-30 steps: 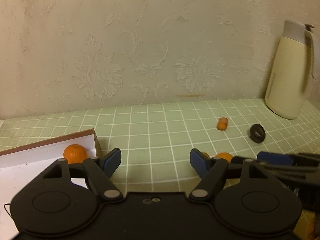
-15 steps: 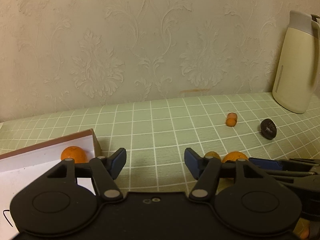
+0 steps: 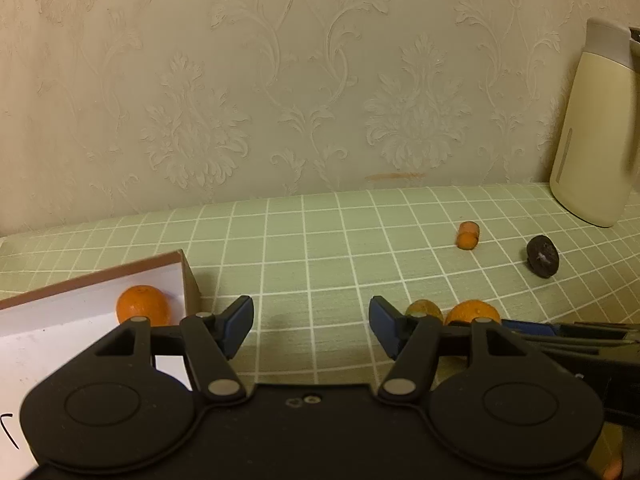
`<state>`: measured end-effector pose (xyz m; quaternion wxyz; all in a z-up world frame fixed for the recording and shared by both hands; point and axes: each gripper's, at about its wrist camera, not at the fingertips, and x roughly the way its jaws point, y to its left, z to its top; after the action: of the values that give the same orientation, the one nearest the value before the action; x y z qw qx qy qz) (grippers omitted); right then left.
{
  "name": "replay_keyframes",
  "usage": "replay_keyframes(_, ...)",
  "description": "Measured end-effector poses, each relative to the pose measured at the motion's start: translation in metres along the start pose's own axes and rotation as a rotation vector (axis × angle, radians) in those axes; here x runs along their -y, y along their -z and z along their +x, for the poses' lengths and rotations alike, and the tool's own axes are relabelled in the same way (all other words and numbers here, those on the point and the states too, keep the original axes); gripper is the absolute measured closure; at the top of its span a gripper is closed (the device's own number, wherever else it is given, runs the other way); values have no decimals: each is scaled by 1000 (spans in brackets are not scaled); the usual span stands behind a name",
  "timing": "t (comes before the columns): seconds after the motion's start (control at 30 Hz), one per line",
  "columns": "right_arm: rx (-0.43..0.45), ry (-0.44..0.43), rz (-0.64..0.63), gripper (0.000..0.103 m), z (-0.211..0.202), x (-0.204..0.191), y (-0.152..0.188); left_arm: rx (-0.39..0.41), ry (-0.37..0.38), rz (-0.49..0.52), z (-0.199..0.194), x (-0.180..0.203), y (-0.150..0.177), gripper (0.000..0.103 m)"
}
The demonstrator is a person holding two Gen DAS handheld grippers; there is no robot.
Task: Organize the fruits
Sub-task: 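Grasp an orange with the right tool while the left tool grasps a brown kumquat, then carry the orange and the brown kumquat over the white box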
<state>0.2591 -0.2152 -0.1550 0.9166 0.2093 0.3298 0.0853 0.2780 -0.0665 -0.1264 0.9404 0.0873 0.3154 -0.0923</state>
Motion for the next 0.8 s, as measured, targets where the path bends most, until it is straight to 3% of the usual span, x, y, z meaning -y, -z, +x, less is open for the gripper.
replay_keyframes(0.1, 49, 67, -61, 66, -11, -5, 2, 6, 22, 34, -1, 9, 3, 48)
replay_keyframes(0.23, 63, 127, -79, 66, -22, 3, 1, 12, 68, 65, -1, 27, 8, 47)
replay_keyframes(0.47, 78, 209, -119, 66, -39, 17, 1, 17, 85, 99, 7, 48, 14, 47)
replay_keyframes(0.8, 57, 248, -132, 66, -41, 28, 5, 11, 95, 80, 22, 55, 17, 66)
